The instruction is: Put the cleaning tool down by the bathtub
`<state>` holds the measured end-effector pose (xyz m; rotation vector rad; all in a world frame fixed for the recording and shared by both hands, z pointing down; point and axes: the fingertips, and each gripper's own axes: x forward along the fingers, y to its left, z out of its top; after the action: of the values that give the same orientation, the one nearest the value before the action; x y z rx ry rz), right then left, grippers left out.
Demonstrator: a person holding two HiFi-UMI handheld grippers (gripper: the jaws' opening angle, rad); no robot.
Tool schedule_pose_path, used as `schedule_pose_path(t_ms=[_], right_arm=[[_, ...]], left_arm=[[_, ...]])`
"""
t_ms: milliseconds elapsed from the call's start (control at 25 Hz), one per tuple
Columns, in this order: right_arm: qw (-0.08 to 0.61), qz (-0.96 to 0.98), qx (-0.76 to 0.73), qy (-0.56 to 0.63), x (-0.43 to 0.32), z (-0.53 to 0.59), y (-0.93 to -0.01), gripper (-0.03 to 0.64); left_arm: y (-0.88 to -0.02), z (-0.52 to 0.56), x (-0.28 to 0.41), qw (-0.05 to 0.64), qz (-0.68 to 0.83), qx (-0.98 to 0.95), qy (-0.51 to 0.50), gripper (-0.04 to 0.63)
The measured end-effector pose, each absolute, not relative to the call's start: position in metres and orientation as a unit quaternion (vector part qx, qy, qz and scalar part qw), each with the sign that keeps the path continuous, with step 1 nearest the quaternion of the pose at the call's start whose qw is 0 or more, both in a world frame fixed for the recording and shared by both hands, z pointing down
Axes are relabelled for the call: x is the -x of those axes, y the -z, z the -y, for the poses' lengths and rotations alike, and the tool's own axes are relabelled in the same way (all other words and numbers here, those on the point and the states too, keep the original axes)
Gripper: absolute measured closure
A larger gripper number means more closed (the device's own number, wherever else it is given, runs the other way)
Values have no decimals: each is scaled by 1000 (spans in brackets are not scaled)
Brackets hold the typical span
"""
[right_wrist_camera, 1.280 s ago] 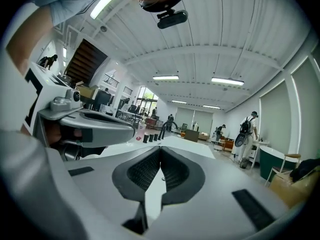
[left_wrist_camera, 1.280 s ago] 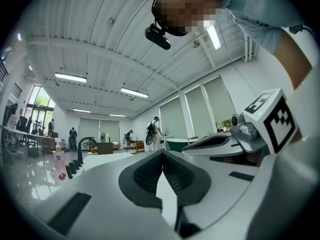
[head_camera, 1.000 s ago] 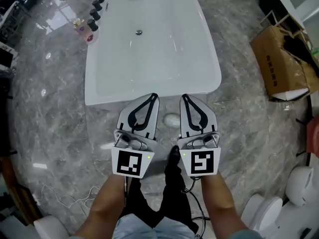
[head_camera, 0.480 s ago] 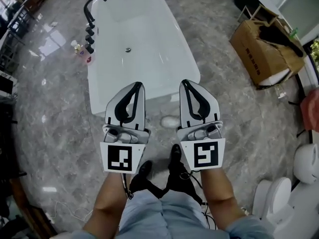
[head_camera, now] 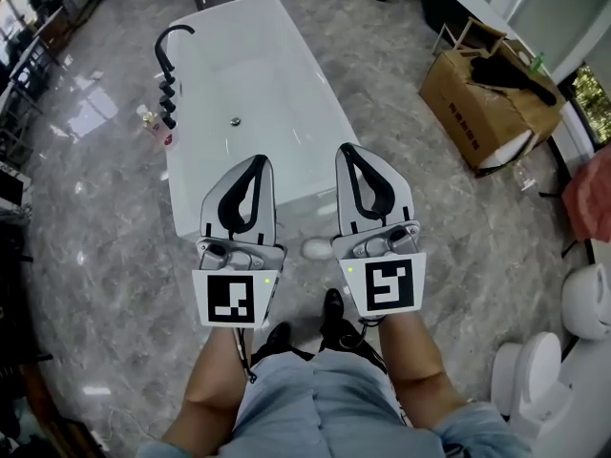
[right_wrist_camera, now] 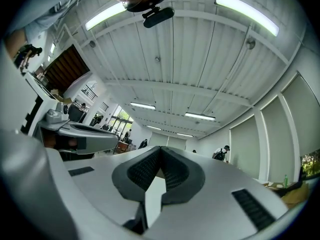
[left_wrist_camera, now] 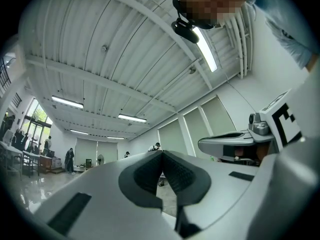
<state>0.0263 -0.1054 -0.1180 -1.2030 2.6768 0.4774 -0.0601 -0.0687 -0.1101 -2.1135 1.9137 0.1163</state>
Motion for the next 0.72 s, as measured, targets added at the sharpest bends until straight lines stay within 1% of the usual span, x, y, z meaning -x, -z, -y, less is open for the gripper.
schedule_pose_path(t_ms=[720], right_arm=[[106,-888,407,-188,-36,89,157,604]], left_arm=[[145,58,51,173,-659,730,-46,580]])
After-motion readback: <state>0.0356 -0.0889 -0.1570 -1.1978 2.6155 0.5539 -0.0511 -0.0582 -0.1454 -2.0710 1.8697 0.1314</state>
